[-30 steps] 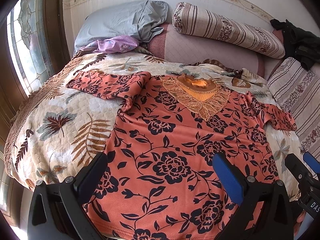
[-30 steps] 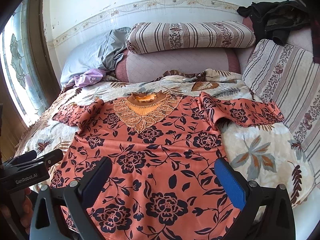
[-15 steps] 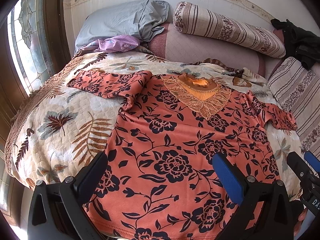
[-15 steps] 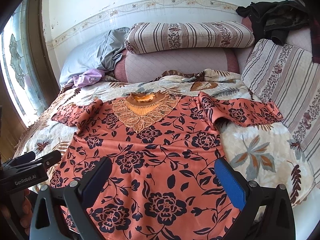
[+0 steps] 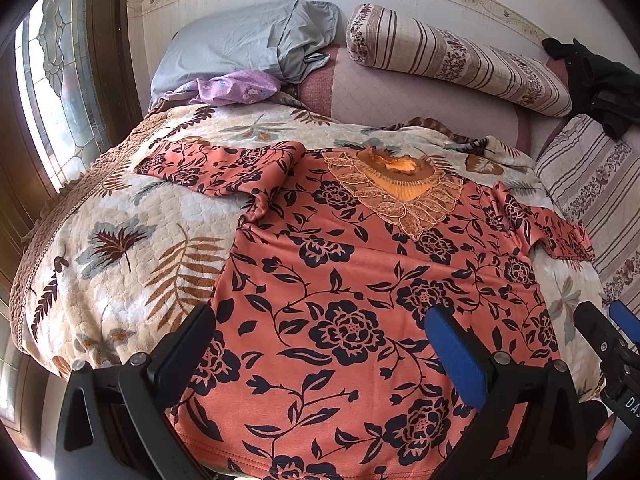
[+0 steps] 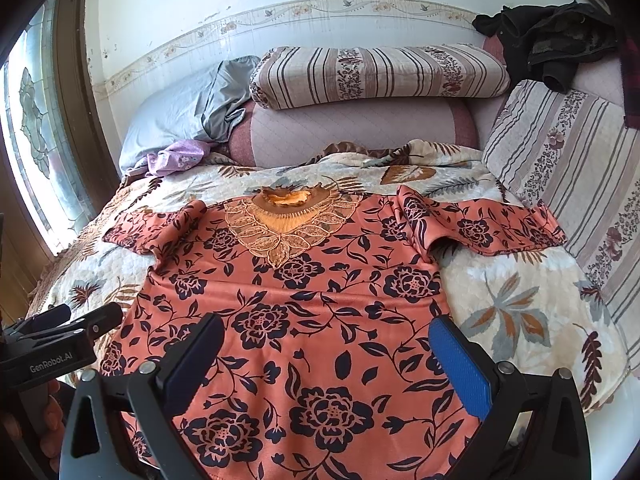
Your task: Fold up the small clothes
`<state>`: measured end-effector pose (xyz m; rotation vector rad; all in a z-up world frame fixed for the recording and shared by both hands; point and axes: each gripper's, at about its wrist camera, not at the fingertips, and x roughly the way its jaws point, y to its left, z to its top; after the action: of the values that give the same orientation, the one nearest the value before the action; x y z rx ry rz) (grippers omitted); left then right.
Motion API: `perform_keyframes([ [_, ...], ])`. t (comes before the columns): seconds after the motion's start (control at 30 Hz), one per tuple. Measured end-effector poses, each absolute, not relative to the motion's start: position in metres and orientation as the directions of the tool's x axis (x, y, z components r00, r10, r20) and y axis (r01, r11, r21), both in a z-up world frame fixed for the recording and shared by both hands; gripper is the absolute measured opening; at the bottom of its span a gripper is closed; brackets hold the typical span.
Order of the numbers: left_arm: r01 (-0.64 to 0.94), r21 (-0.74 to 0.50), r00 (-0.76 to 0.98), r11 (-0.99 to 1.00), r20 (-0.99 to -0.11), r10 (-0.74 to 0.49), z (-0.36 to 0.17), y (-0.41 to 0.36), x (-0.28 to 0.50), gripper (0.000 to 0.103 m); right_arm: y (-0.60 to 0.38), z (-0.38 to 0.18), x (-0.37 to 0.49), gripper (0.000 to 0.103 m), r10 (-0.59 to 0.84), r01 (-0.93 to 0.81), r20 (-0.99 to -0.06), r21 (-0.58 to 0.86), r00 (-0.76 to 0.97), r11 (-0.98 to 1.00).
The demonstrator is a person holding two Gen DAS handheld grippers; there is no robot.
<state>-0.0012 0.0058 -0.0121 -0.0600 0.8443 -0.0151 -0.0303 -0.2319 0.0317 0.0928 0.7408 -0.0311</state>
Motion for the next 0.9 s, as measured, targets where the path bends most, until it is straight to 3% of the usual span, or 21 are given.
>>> perform_keyframes([
  [0.67,-0.009,-0.053,0.664,0.999,-0.747,-0.034,-0.013,0.004,0.002,0.103,-0.230,0.032,-0.028,0.103,0.017,0.053,-0.674,0.083,0.739,0.995],
  [0.9,-0.067,-0.065,0.620,0.996,-0.785,-0.009,-0.039,0.035,0.017,0.103,-0.269,0.008,-0.023,0.103,0.172,0.052,-0.714,0.280,0.679,0.959],
])
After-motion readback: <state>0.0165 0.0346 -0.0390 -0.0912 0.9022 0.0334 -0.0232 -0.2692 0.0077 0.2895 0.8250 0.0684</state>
